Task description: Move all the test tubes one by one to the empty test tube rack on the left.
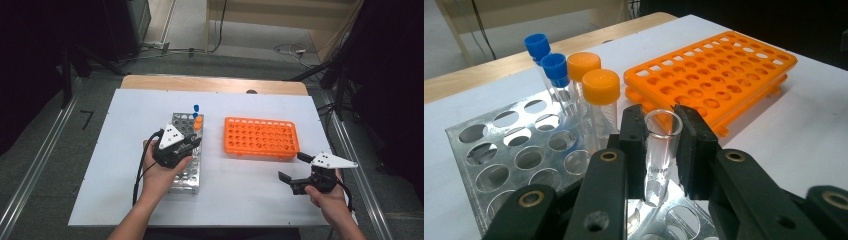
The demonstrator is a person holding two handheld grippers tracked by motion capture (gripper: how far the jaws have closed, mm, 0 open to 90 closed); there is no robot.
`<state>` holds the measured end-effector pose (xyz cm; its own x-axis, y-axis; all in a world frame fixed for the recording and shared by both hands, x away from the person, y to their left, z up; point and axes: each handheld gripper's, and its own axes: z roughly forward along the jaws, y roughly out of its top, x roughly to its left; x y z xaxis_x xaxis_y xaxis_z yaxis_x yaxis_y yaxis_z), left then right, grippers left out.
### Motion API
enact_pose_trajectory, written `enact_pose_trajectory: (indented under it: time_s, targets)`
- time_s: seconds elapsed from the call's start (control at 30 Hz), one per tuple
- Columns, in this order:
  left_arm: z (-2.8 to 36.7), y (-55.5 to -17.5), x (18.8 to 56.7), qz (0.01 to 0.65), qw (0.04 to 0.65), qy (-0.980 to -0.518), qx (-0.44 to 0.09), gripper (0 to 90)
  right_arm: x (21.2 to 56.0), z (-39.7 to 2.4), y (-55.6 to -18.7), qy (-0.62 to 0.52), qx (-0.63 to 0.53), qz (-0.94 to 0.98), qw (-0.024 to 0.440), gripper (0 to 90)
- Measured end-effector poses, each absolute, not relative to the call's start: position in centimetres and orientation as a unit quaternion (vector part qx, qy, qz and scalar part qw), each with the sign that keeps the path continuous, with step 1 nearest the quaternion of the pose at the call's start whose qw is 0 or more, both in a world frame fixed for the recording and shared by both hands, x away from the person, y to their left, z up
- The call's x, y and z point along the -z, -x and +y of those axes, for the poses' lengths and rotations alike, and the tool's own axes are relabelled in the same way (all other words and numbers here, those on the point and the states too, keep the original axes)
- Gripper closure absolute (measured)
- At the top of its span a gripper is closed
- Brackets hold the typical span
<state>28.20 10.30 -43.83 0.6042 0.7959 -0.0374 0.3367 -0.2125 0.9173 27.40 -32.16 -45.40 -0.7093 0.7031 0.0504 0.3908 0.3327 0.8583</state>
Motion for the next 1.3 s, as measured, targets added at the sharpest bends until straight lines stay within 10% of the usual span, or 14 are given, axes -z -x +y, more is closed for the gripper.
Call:
enact_pose_trajectory:
  time_s: [1.3]
  targets:
    - [9.91,-29.08,44.02,0.414,0.450,-0.770,-0.184,75.2,45.58,-31.88,-27.47,-0.341,-0.460,0.802,0.171,0.0]
